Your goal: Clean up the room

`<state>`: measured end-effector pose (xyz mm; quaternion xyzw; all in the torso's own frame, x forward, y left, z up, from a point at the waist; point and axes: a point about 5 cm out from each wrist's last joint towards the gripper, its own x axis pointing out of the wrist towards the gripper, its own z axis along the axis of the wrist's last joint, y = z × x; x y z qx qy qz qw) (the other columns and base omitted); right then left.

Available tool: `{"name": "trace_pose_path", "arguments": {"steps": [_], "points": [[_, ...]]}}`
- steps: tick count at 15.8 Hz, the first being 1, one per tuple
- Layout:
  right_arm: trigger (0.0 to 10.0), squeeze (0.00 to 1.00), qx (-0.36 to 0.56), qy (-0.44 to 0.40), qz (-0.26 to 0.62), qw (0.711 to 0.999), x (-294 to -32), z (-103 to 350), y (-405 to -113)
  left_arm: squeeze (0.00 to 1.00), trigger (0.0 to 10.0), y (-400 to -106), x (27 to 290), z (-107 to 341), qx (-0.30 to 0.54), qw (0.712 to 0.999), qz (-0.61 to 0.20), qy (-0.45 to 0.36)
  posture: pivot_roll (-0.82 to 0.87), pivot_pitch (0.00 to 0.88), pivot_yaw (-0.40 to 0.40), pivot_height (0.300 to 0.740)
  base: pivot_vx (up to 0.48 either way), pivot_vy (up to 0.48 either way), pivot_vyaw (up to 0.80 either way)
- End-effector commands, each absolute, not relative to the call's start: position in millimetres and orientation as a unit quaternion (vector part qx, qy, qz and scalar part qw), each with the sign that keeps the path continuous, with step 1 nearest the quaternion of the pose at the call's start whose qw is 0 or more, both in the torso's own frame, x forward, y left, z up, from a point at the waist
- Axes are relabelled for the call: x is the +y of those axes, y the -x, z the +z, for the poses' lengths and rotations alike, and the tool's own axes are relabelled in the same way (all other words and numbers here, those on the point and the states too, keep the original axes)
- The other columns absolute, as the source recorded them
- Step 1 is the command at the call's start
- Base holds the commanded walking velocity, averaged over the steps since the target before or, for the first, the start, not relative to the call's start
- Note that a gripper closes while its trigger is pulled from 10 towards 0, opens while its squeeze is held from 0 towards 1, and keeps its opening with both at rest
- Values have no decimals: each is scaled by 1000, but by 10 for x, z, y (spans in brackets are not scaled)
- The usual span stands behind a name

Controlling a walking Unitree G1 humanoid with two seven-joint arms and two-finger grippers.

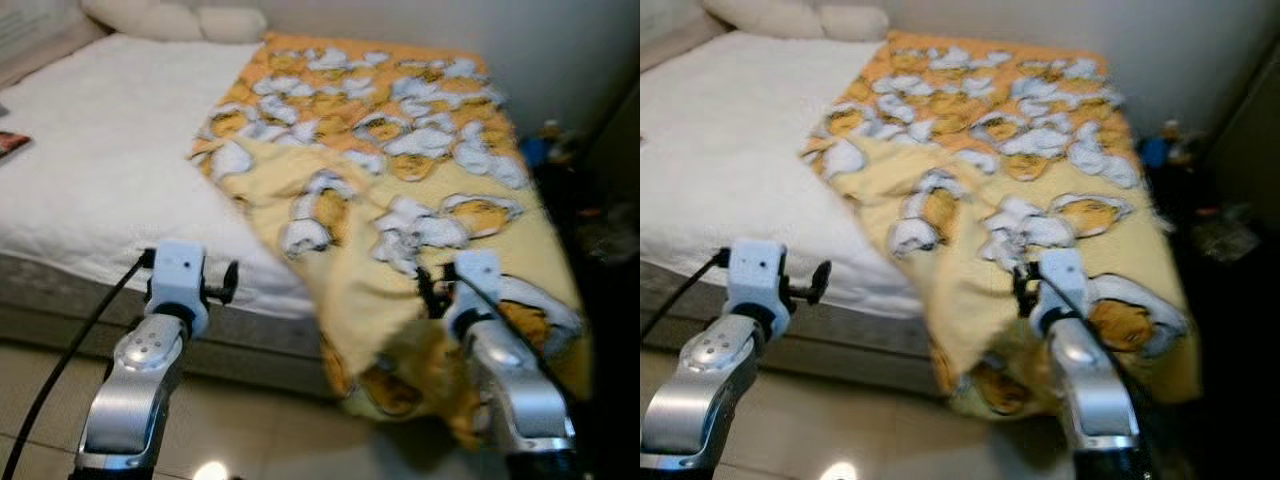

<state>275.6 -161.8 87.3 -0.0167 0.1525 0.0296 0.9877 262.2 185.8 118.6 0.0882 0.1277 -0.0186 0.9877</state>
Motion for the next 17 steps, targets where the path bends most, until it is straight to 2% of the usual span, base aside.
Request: {"name": "trace_pose_path", "arguments": {"steps": [1, 6, 8, 11, 17], "points": [[10000, 0, 148, 2, 42, 988, -1559, 902, -2772, 1000, 10000, -2627, 1901, 1198, 128, 987, -10, -98, -42, 0, 2, 740, 0, -480, 0], [10000, 0, 151, -8, 46, 987, -1518, 889, -2747, 1000, 10000, -2619, 1933, 1213, 125, 987, -6, -101, -58, 0, 10, 740, 0, -465, 0], [10000, 0, 151, -10, 47, 987, -1538, 894, -2747, 941, 10000, -2623, 1930, 1184, 127, 988, 2, -89, -57, 0, 8, 740, 0, 0, 0], [10000, 0, 152, -13, 44, 987, -1562, 885, -2747, 984, 10000, -2615, 1879, 1188, 130, 987, -19, -92, -48, 0, 4, 740, 0, 0, 0], [10000, 0, 151, -19, 46, 987, -1542, 909, -2769, 984, 10000, -2618, 1910, 1188, 131, 987, -17, -90, -66, 0, 13, 740, 268, 0, -266]]}}
